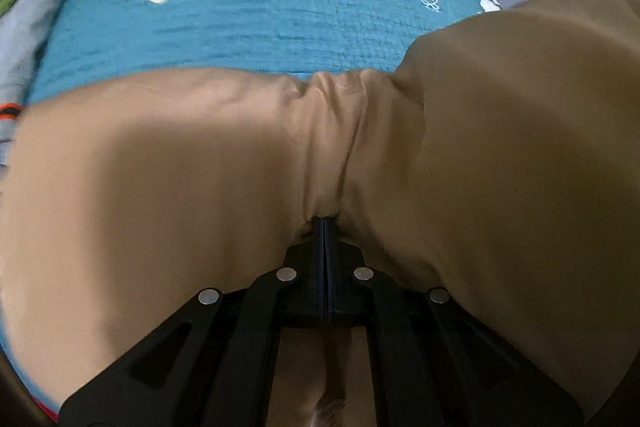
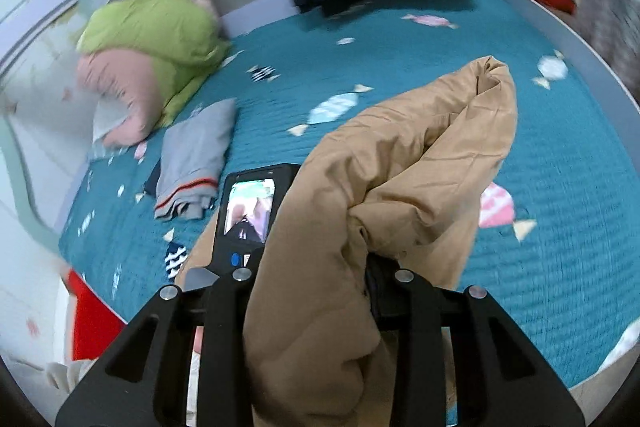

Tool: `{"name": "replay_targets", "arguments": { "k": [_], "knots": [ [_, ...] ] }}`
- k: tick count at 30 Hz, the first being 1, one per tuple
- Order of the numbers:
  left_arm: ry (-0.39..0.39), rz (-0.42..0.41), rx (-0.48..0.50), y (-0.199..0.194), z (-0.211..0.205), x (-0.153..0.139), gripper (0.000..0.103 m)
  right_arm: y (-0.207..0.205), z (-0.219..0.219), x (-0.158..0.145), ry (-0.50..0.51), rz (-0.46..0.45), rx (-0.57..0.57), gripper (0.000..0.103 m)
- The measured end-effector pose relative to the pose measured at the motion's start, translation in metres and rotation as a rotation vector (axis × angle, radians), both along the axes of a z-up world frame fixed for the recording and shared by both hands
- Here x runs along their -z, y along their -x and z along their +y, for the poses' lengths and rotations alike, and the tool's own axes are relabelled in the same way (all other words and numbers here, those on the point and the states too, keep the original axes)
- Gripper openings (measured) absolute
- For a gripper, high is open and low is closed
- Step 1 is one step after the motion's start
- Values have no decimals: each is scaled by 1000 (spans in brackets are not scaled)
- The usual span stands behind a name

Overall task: Fold large clothes
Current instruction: 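Carry the held jacket with the right gripper away from the bed while the left gripper opens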

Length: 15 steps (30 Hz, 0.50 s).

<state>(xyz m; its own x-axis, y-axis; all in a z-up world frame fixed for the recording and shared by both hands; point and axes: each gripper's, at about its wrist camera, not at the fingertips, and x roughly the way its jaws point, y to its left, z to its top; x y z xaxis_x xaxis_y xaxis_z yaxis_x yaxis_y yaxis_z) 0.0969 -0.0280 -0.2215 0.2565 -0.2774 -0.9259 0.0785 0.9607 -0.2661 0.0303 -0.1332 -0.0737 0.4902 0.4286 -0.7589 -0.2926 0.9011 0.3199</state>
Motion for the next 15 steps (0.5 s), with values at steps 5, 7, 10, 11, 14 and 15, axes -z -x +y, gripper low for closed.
{"name": "replay_targets", "arguments": {
  "k": [5,7,10,11,14,15],
  "knots": [
    [-41,-50,-8,20,37,-38,4,-1,22,-10,0,3,-102,29],
    [-71,-84,-32,34,59,-53,14,-3,42,-7,31,6,-152,30],
    [-160,-111,-96,50,89,-62,23,-3,69,1,48,22,-236,30],
    [-176,-104,-128,56,105,-61,23,-3,81,5,55,28,-271,30],
    [-173,-76,-204,73,142,-60,23,-5,109,17,66,62,-349,30],
    [-178,-69,-230,77,151,-58,23,-5,116,21,69,75,-365,30]
  ]
}}
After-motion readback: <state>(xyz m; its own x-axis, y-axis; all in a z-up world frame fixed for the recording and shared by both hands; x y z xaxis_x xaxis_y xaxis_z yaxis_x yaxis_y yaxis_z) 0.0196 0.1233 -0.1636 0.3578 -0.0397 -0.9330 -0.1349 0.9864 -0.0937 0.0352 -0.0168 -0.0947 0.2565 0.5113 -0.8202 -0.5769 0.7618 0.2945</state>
